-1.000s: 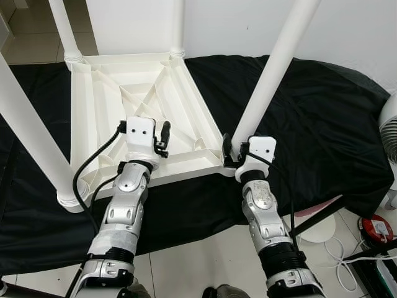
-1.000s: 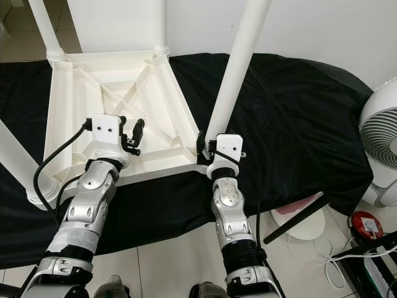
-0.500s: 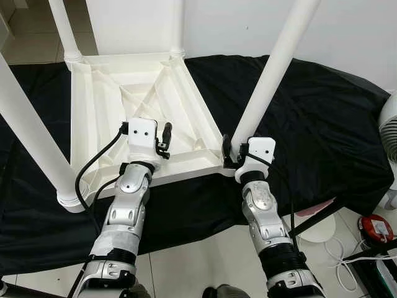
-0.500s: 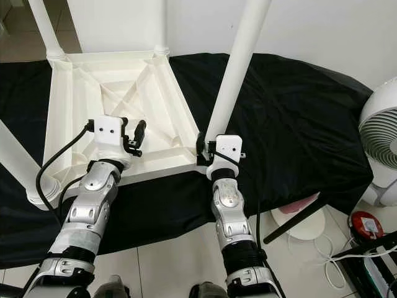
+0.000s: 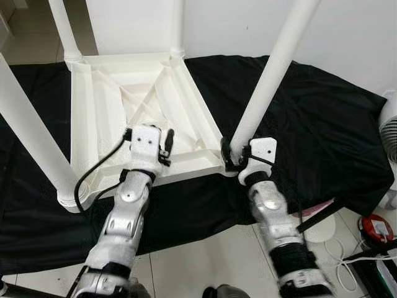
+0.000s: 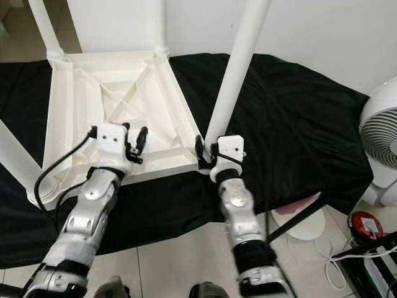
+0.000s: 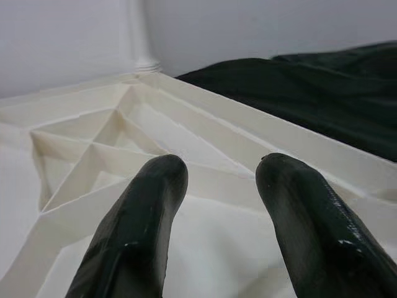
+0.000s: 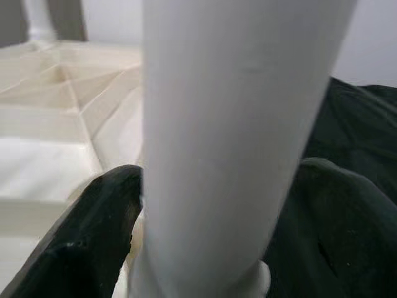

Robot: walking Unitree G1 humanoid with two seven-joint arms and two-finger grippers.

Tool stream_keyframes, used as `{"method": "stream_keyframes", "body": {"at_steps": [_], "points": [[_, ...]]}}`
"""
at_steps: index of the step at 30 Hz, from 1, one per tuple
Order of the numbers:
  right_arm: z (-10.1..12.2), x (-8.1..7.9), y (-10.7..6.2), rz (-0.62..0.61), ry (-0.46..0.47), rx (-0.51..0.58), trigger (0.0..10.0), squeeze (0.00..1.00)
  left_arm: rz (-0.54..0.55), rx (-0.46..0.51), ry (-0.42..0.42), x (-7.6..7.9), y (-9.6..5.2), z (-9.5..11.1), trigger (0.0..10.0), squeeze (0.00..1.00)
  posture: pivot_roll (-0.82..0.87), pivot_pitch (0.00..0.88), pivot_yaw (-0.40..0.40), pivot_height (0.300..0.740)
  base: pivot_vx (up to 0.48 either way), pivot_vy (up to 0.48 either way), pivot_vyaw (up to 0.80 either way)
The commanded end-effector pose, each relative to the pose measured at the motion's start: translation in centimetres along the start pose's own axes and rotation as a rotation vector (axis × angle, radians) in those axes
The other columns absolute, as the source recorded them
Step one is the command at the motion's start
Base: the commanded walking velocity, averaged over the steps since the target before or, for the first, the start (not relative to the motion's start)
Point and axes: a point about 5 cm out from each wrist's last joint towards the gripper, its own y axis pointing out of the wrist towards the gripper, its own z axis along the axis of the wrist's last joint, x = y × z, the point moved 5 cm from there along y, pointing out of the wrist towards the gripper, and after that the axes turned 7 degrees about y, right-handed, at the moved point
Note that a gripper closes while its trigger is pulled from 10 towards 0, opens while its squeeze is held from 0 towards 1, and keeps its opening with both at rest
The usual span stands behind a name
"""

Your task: Building children table

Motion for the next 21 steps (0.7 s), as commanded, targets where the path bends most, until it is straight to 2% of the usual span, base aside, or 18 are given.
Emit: {"method": "stream_keyframes", "body": {"at_steps": [1, 4, 6, 7, 9, 10, 12, 14, 16, 17, 18, 20, 21], "points": [[-0.1, -0.3, 0.1, 0.065, 0.027, -0.02, 10.0, 0.0, -0.152, 0.033, -0.003, 1.9, 0.0, 1.0, 10.0, 0.0, 0.11, 0.004, -0.084, 0.74, 0.0, 0.0, 0.0], [-0.1, -0.2, 0.3, 0.111, 0.014, -0.034, 10.0, 0.0, -0.196, 0.045, -0.002, 2.3, 0.0, 1.4, 10.0, 0.0, 0.11, 0.0, -0.075, 0.74, 0.0, 0.0, 0.0], [0.2, -0.2, 0.7, 0.195, 0.01, -0.054, 10.0, 0.0, -0.329, 0.06, -0.034, 3.9, -0.3, 2.2, 10.0, 0.0, 0.11, 0.0, -0.072, 0.74, 0.0, 0.0, 0.0], [0.2, -0.2, 0.7, 0.195, 0.01, -0.054, 10.0, 0.0, -0.329, 0.06, -0.034, 3.9, -0.3, 2.2, 10.0, 0.0, 0.11, 0.0, -0.072, 0.74, 0.0, 0.0, 0.0], [0.2, -0.6, 1.1, 0.267, 0.012, -0.074, 10.0, 0.0, -0.449, 0.071, -0.076, 5.5, -0.6, 3.0, 10.0, 0.0, 0.11, 0.0, -0.07, 0.74, 0.0, 0.0, 0.0], [0.2, -0.6, 1.1, 0.267, 0.012, -0.074, 10.0, 0.0, -0.449, 0.071, -0.076, 5.5, -0.6, 3.0, 10.0, 0.0, 0.11, 0.0, -0.07, 0.74, 0.0, 0.0, 0.0], [0.2, -0.9, 1.4, 0.311, 0.02, -0.088, 10.0, 0.0, -0.514, 0.089, -0.093, 6.3, -0.8, 3.6, 10.0, 0.0, 0.11, 0.0, -0.068, 0.74, 0.0, 0.0, 0.0], [0.2, -1.1, 1.7, 0.354, 0.012, -0.101, 10.0, 0.0, -0.576, 0.092, -0.077, 7.1, -1.2, 3.8, 10.0, 0.0, 0.11, 0.0, -0.066, 0.74, 0.0, 0.0, 0.0], [0.2, -1.1, 1.8, 0.363, 0.009, -0.103, 10.0, 0.0, -0.59, 0.091, -0.071, 7.2, -1.3, 3.8, 10.0, 0.0, 0.11, 0.0, -0.066, 0.74, 0.0, 0.0, 0.0], [0.1, -0.9, 1.9, 0.369, 0.004, -0.11, 3.7, 0.0, -0.6, 0.078, -0.059, 7.3, -1.4, 3.5, 10.0, 0.0, 0.12, 0.0, -0.07, 0.74, 0.0, 0.0, 0.0], [0.0, -0.7, 1.9, 0.371, 0.009, -0.12, 0.5, 0.0, -0.605, 0.057, -0.055, 7.3, -1.6, 3.0, 10.0, 0.0, 0.12, 0.0, -0.071, 0.74, 0.0, 0.0, 0.0], [0.0, -0.7, 1.9, 0.371, 0.009, -0.12, 0.5, 0.0, -0.605, 0.057, -0.055, 7.3, -1.6, 3.0, 10.0, 0.0, 0.12, 0.0, -0.071, 0.74, 0.0, 0.0, 0.0], [-0.1, -0.4, 1.9, 0.38, 0.019, -0.134, 0.0, 0.0, -0.614, 0.027, -0.05, 7.3, -1.8, 2.4, 10.0, 0.0, 0.12, 0.0, -0.073, 0.74, 0.0, 0.0, 0.0]]}}
